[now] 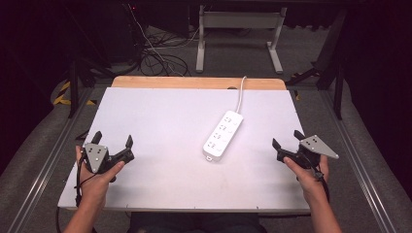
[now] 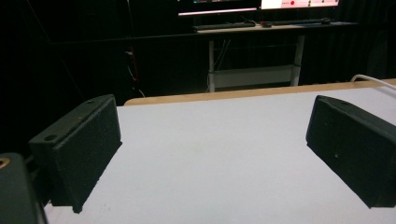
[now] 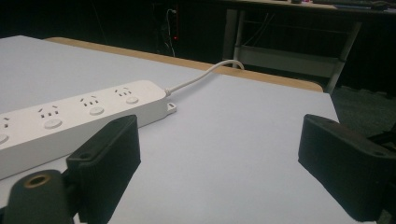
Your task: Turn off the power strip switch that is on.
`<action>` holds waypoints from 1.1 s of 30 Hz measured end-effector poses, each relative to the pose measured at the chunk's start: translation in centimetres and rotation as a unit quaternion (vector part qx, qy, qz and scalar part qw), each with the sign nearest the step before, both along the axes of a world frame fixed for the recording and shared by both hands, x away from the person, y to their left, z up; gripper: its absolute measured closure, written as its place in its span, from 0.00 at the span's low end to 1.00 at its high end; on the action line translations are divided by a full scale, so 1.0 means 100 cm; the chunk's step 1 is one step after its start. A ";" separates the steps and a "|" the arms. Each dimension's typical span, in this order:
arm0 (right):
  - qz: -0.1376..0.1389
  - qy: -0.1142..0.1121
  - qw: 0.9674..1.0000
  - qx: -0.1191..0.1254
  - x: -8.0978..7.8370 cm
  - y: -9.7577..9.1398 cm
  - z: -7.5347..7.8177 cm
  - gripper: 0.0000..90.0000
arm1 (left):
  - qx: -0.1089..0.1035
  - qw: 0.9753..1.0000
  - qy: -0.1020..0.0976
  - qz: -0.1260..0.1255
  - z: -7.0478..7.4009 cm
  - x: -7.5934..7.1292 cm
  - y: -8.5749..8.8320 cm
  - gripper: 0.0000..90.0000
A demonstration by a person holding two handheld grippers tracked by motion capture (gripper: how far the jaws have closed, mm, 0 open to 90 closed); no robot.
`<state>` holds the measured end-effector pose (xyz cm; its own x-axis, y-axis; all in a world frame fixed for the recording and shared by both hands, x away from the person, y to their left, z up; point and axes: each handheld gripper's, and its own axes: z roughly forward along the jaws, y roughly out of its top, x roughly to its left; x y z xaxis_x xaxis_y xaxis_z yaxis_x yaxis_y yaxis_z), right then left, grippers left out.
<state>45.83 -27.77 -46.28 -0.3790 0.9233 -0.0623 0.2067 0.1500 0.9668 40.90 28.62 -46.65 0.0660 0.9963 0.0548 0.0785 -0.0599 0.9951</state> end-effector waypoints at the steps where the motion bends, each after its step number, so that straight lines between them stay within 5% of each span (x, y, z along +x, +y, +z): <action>1: 0.000 0.000 1.000 0.000 0.000 0.000 0.000 0.17 | -0.001 1.000 0.001 0.000 0.000 0.000 0.000 0.04; 16: -0.002 0.001 1.000 -0.004 0.000 0.000 0.000 0.20 | 0.001 1.000 0.001 -0.002 0.000 0.000 0.000 0.04; 24: -0.015 0.000 1.000 -0.013 0.000 0.001 0.002 0.35 | 0.004 1.000 0.000 0.001 0.001 -0.002 0.001 0.04; 28: -0.002 0.023 1.000 0.004 0.005 0.002 0.002 0.68 | 0.002 1.000 -0.002 0.004 0.001 -0.003 0.003 0.04; 29: -0.002 0.023 1.000 0.004 0.005 0.002 0.002 0.68 | 0.002 1.000 -0.001 0.004 0.001 -0.003 0.003 0.04; 31: 0.023 0.041 0.999 -0.001 0.004 0.003 0.003 0.87 | 0.004 1.000 -0.002 0.004 0.001 -0.004 0.003 0.04; 33: 0.035 0.047 0.998 -0.001 0.004 0.003 0.004 0.93 | 0.004 1.000 -0.001 0.004 0.001 -0.004 0.003 0.04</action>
